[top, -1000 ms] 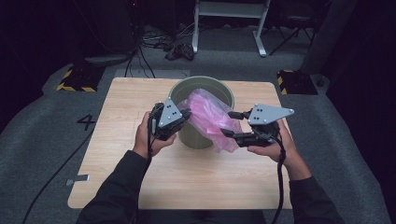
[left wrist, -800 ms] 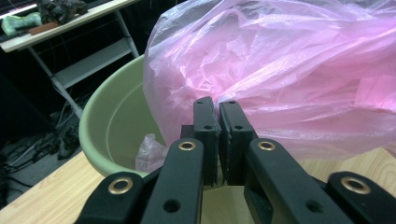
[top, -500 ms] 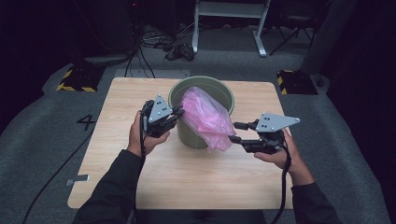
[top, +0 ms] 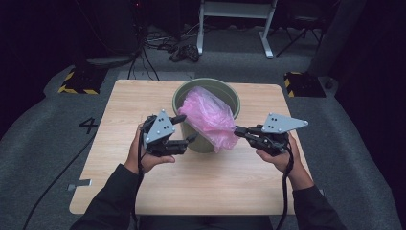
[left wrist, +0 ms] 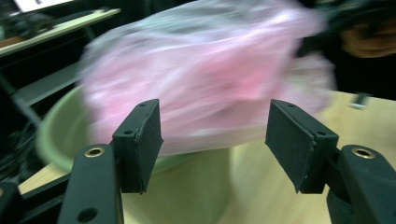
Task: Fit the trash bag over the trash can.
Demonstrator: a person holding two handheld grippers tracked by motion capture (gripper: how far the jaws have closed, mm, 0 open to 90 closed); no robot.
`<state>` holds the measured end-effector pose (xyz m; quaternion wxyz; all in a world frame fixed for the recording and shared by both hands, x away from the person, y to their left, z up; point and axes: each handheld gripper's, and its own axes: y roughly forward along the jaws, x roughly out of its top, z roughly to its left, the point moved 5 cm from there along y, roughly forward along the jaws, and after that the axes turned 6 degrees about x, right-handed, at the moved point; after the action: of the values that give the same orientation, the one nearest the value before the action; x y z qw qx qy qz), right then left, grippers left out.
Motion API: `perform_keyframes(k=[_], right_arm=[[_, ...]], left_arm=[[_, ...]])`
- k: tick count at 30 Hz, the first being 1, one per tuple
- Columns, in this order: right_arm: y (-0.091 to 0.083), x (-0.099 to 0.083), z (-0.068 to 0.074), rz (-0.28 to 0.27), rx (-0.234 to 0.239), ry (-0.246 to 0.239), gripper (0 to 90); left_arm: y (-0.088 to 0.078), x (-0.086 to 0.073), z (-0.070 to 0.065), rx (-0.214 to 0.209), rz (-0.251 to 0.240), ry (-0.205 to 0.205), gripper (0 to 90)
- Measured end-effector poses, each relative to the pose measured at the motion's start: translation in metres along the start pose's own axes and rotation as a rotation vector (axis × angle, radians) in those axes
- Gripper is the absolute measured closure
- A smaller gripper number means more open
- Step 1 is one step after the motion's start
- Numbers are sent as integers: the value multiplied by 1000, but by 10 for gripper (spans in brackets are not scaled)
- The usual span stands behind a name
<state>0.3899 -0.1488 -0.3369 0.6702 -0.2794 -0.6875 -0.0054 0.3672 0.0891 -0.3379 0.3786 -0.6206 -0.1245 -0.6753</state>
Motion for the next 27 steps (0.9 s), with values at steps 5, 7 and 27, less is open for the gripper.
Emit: perform_keyframes(k=[5,7,27], right_arm=[[4,1,3,6,3,-2,899],[6,1,5,8,12,-6,900],[-1,-1,3,3,-13,-18,900]], left_arm=[[11,6,-21,-47,-2,-3,362],[17,7,-26,-24,6,11,412],[16,-1,2,61,10,70,900]])
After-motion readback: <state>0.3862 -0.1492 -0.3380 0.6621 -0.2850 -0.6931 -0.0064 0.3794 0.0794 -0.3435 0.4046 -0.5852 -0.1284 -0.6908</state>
